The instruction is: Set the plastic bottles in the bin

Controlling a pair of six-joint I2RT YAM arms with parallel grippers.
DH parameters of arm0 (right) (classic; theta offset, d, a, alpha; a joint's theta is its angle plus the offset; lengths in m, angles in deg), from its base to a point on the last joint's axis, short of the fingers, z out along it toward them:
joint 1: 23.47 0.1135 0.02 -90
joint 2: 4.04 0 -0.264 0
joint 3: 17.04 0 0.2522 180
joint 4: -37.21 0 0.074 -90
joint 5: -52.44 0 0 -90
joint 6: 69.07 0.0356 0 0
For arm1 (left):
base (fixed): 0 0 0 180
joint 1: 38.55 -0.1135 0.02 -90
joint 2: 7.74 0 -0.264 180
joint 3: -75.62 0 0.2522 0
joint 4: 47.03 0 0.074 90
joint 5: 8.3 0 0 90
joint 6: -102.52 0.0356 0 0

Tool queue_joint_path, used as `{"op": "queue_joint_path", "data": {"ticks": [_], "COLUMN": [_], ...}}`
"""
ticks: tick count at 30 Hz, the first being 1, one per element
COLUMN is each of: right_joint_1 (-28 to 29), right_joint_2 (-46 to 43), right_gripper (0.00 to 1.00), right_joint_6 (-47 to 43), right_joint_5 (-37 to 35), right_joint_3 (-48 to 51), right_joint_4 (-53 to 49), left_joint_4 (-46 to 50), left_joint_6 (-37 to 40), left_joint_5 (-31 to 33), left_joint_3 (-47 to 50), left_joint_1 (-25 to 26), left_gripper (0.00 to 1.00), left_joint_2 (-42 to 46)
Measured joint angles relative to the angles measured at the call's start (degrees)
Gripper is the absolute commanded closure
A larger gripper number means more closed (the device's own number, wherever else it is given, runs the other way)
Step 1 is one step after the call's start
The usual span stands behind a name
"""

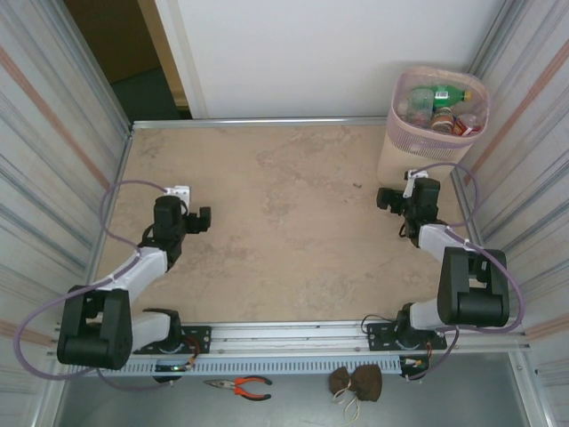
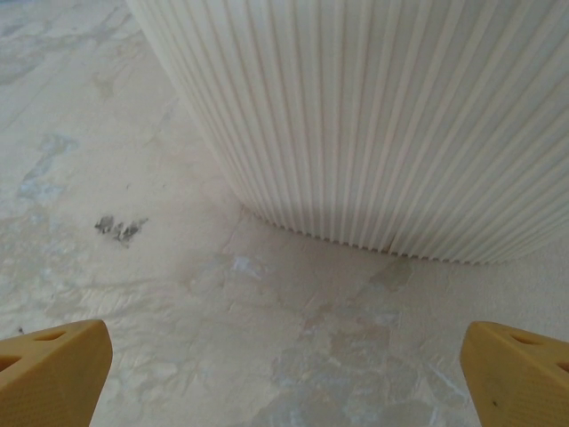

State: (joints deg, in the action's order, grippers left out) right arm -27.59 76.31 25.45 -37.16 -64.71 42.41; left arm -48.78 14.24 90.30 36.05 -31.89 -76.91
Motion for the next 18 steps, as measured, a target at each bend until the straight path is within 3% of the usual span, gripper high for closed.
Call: {"op": "queue_joint_path", "data": {"ticks": [7,13,18], "right_joint_1": [1.53,4.59,4.42], "right_joint_2": [-1.66,-1.90,2.40], "right_gripper": [0.01,0.01,0.01], "right_joint_6": [-0.02,-0.63,-0.66], "right_joint_5": [-1.84,-3.13,-3.43], "right_joint_3": [2.40,8.41,13.66], "right_joint_4": [6.51,13.05,22.01], "left_joint_4": [-16.46,-23.93,-26.69], "left_joint_6": [3.04,3.08,3.04], "left_joint_5": [-6.54,-13.57,-18.18], "left_joint_3": [1.73,1.92,1.95], "left_joint_1": [-3.13,-6.21,-8.22], "left_gripper": [0.01,0.01,0.01], "left_joint_2": [-9.22,-16.31,-17.31]}}
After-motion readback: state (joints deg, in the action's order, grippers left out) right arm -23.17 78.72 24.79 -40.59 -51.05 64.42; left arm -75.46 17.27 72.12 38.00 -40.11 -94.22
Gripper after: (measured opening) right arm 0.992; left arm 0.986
